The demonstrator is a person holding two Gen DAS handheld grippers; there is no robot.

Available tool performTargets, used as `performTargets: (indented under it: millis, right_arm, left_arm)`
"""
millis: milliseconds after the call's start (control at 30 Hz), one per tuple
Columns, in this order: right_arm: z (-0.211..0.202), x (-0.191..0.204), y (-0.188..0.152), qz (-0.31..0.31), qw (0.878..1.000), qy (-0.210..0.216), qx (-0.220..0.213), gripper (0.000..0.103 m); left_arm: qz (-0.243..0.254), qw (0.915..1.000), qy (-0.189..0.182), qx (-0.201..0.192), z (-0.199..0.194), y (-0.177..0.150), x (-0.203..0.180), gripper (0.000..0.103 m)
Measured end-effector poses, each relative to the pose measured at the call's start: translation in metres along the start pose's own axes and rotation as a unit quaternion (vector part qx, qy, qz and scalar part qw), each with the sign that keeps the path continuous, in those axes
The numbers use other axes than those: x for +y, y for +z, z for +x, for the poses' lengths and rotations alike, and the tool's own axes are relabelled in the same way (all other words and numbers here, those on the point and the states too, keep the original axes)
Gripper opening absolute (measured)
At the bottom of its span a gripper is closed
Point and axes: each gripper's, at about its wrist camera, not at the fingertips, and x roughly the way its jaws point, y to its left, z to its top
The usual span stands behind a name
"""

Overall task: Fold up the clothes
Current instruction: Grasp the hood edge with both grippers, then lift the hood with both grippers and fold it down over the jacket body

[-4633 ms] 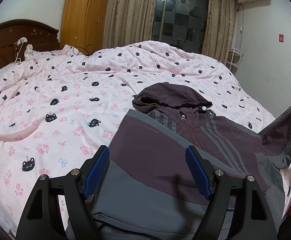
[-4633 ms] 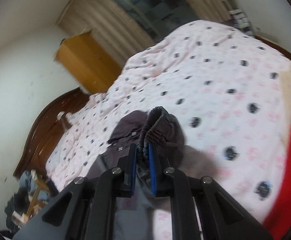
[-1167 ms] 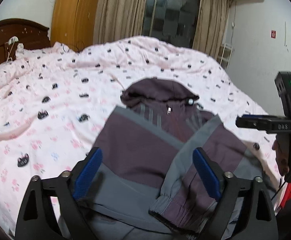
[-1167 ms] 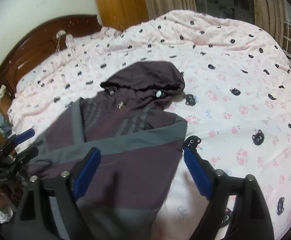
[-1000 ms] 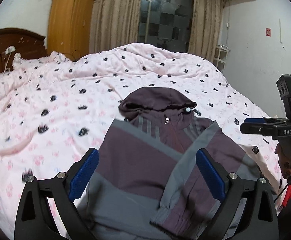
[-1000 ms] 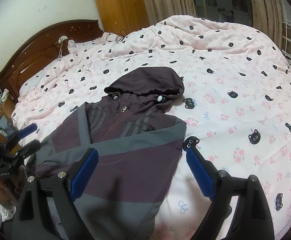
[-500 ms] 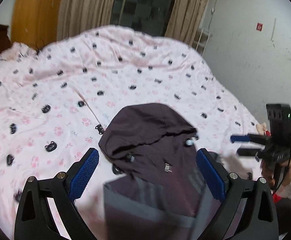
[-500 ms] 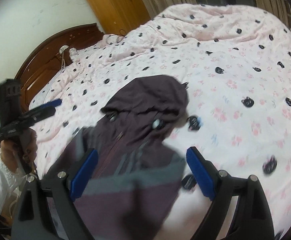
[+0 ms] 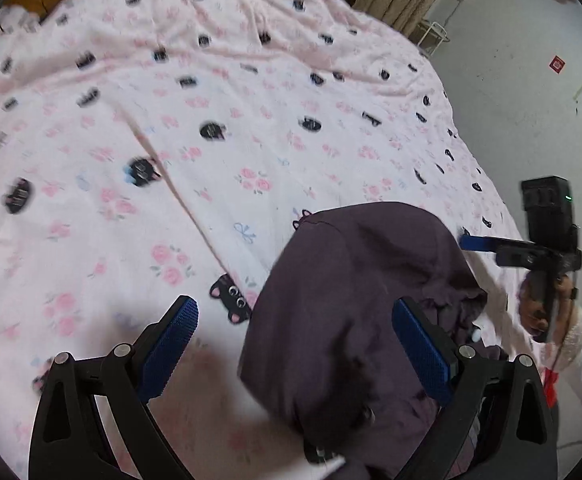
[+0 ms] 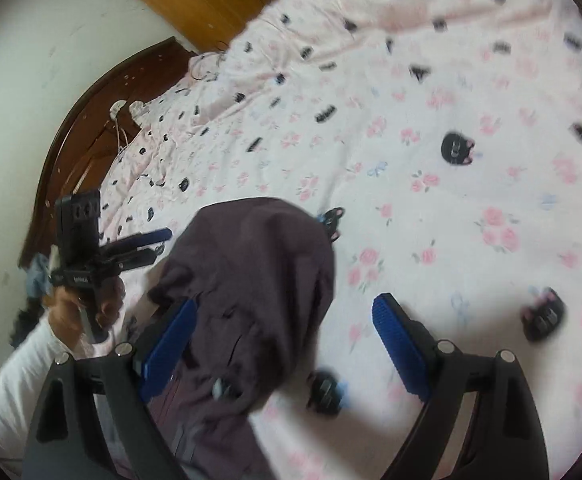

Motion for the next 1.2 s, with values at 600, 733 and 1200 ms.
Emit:
performTargets:
  millis: [600, 733, 1200]
  right_arm:
    - [0.068, -0.029, 0.039, 0.046, 0.994, 0.092, 0.043, 0.041]
    - [0.064, -0.016, 0.042, 0.038, 0.994, 0.098, 0.034, 0.009]
    - [-0.029, 0.09, 0.006, -0.103, 0.99, 0.098, 0.007, 0.005]
  left_arm:
    - [0.017, 0.9994, -0.031, -0.002, 0.036, 0.015, 0.005, 0.04]
    - [0.032, 0.9992, -0.014, -0.019, 0.022, 0.017, -0.003, 0.02]
    - [0.137, 0.9859, 0.009, -0.096, -0.088, -0.018, -0.076, 0.013]
